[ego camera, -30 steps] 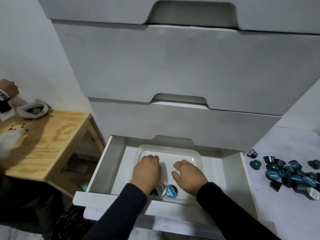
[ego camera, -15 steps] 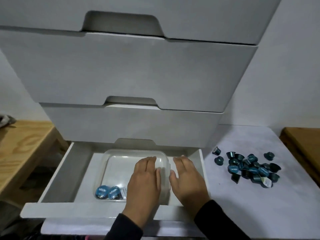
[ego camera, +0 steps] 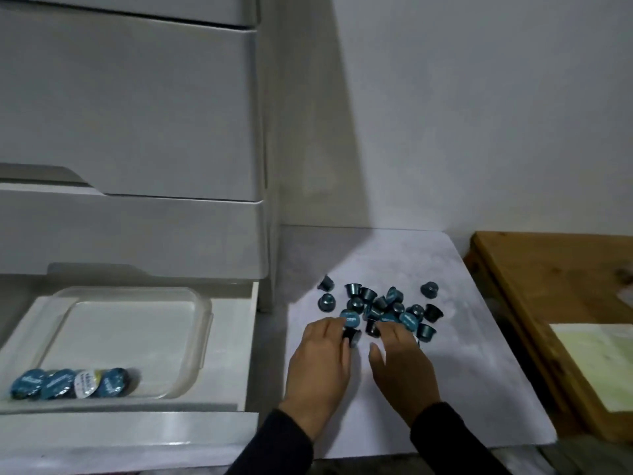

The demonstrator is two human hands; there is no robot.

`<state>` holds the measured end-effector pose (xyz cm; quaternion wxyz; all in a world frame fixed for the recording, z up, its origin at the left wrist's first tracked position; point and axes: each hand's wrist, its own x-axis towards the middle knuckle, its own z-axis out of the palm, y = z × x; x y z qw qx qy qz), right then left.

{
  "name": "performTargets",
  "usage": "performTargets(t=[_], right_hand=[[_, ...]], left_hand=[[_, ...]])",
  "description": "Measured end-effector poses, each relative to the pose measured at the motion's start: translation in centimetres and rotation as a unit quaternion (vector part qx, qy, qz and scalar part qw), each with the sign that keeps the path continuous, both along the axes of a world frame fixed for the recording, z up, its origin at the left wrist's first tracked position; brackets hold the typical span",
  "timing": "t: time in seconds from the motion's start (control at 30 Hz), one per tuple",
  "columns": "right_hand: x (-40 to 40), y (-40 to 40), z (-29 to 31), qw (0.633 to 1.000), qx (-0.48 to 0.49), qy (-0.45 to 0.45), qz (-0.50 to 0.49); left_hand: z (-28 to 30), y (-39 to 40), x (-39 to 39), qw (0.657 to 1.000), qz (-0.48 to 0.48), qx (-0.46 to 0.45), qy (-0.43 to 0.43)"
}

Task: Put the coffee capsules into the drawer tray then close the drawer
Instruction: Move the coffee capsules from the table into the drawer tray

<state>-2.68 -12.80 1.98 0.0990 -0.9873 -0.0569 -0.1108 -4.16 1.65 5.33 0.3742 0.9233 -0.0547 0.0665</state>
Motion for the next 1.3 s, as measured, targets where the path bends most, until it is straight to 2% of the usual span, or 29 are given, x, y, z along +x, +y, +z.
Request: performTargets(t=[0.07,0.17,0.37,0.5,0.77,0.97,1.17,1.3], right_hand=[[0.5,-2.4,-0.5,0.998,0.03,0.054,-0.032],[1.3,-5.1,-1.9,0.994,0.017,0.101,-0.042],[2.5,-7.8,-4.1,0.989,0.072,0.125,-0.043],[3.1,-8.6,-4.2,0.972,0.173,0.154,-0.051],[3.6,-10.1,-4.3,0.935,0.269,0.192,-0.127],[3.5,-10.2,-3.8,0.905,0.339,0.193,-0.17],[3.7,-9.5,-2.0,0.907,0.352,0.176,-0.15],[4.4,-8.2,0.4,0.907,0.39,0.12,-0.103]], left_hand=[[-2.2,-1.8,0.9,1.0,-0.008,0.005,0.03],[-4.9,-3.7,2.2,0.998,-0.016,0.014,0.065],[-8.3,-5.7,4.0,0.993,0.014,0.009,0.116],[-8.8,-6.3,4.3,0.992,0.068,0.002,0.106],[-8.0,-6.3,3.9,0.988,0.094,-0.068,0.101],[-8.0,-6.0,3.6,0.987,0.1,-0.059,0.111],[-7.7,-5.2,3.3,0.989,0.071,-0.066,0.114],[-5.1,-4.9,3.3,0.981,0.097,-0.128,0.108]])
